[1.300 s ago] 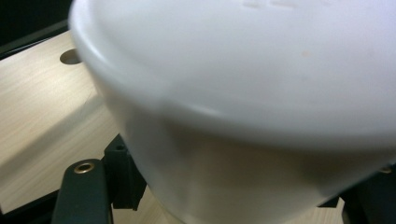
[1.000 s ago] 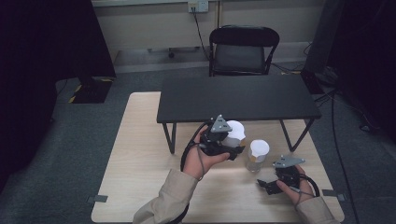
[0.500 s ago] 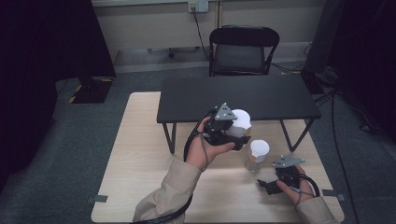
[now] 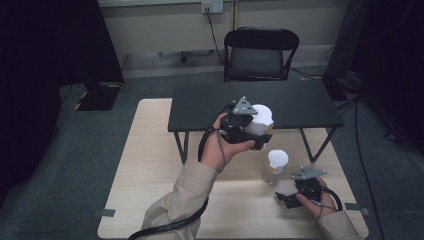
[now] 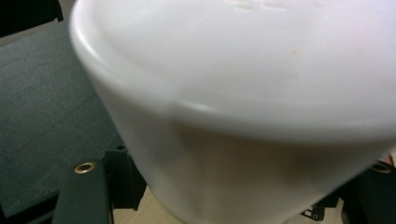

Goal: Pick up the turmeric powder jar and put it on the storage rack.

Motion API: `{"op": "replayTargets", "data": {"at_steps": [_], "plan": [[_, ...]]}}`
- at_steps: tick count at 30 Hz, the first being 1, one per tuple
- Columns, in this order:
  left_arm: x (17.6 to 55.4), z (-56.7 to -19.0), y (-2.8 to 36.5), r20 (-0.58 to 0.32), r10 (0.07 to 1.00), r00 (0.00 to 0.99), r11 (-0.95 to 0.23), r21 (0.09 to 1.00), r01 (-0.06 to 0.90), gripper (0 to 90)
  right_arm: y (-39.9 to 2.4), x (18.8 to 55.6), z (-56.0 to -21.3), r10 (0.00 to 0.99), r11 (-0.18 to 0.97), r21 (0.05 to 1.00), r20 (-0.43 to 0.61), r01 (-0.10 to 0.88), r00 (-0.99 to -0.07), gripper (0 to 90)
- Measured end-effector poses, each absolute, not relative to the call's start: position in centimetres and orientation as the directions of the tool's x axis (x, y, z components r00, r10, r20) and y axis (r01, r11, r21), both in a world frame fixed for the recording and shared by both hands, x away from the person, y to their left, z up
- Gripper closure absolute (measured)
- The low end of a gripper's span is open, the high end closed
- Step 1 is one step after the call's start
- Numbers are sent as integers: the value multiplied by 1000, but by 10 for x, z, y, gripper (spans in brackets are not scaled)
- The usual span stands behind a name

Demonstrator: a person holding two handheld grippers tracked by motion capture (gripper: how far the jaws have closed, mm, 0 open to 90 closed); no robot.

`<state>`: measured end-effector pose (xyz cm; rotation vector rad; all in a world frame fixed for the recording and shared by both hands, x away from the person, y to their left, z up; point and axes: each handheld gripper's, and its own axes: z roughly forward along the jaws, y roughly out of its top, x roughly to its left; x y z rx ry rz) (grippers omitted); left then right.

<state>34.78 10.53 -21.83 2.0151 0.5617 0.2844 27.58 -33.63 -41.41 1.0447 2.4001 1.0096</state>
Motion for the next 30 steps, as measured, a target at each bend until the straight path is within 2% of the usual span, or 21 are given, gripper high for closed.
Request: {"op": "replayTargets", "data": {"at_steps": [17, 30], "plan": [[358, -190, 97, -15, 528, 849, -400, 878, 264, 303, -336, 276, -414, 738, 480, 720, -22, 501, -675, 0], [372, -184, 90, -11, 577, 817, -392, 874, 289, 303, -336, 276, -414, 738, 480, 720, -22, 501, -675, 0]]}}
